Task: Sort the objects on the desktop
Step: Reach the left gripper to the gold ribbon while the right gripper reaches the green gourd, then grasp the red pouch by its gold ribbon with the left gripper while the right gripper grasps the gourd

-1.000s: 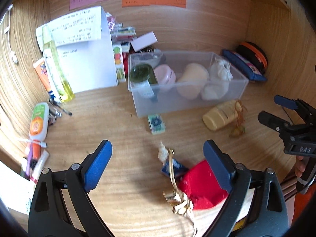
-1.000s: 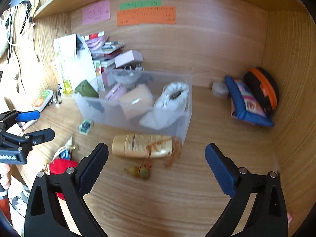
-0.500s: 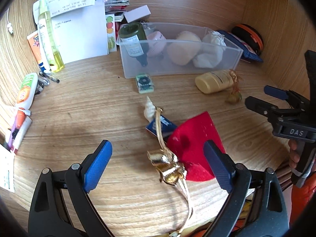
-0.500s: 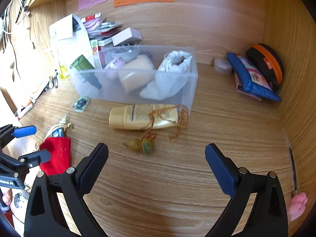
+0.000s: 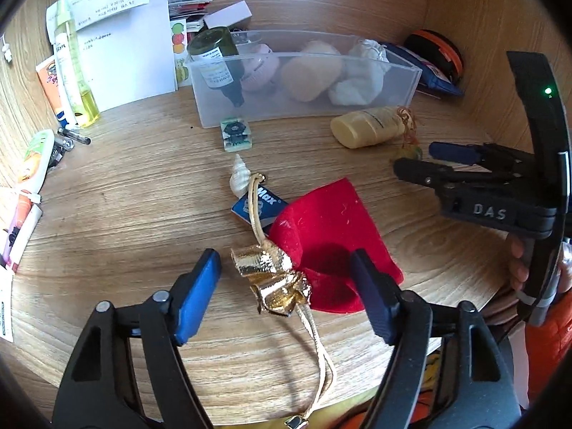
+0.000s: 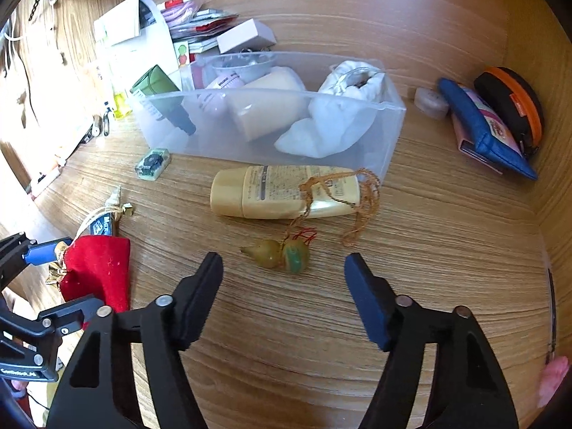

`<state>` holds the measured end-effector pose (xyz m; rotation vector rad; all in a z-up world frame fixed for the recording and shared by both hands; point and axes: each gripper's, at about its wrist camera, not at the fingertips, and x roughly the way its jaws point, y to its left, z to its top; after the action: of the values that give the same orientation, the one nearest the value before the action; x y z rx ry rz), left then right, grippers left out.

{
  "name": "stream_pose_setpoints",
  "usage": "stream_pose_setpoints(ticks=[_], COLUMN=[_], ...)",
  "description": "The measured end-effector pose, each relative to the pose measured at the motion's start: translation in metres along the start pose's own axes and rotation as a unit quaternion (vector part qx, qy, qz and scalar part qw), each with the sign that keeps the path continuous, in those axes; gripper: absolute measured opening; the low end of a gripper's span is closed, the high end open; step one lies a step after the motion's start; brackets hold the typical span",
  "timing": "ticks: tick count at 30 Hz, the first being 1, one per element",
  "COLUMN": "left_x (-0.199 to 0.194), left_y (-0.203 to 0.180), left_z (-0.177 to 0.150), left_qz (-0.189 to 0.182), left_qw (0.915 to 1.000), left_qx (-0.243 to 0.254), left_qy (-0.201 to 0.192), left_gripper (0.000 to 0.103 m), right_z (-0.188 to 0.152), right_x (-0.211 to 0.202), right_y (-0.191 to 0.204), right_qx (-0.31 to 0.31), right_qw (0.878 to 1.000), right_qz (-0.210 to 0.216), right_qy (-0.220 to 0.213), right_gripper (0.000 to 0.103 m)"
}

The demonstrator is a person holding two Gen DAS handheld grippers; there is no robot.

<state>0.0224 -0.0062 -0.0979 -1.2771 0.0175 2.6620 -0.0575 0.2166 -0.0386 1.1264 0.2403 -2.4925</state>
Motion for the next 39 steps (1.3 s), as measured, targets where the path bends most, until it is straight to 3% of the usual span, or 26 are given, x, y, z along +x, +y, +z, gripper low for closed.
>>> stream_pose_setpoints(ticks=[8,11,12,23,39], left_x=[0.0,-0.002,-0.002,-0.014,-0.042], left_y=[-0.009,-0.01,-0.009,-0.002,0.011], left_z=[-0.001,-0.002,-0.002,0.002,0.035], left_qz=[0.001,0.002,0.001,0.014,0.015], left_qw=[0.9997,0.9997,0.9997,0.9992,0.9963], left_qx=[0.018,0.018,0.015,0.004,-0.012], left_qy=[-0.014,-0.017,-0.019,-0.037,-0.084], left_gripper=[0.049,0.042,0.039,0.034,0.034], right_z=[0.004,0.006,0.007,0.004,0.023], right_x=[0.008,0.009,0.009,0.002,-0.052], right_y=[0.011,0.01,0.011,0.009,-0.01], right_qx=[-0.024,-0.017,-0.016,-0.004,0.01], right_qw=[1.0,1.0,1.0,1.0,0.997], right_qz=[-0.014,-0.004,0.001,0.011,0.014], right_qy=[0.014,0.013,0.013,0.002,-0.069], right_gripper=[0.052,0.039,0.039,0.039,0.039])
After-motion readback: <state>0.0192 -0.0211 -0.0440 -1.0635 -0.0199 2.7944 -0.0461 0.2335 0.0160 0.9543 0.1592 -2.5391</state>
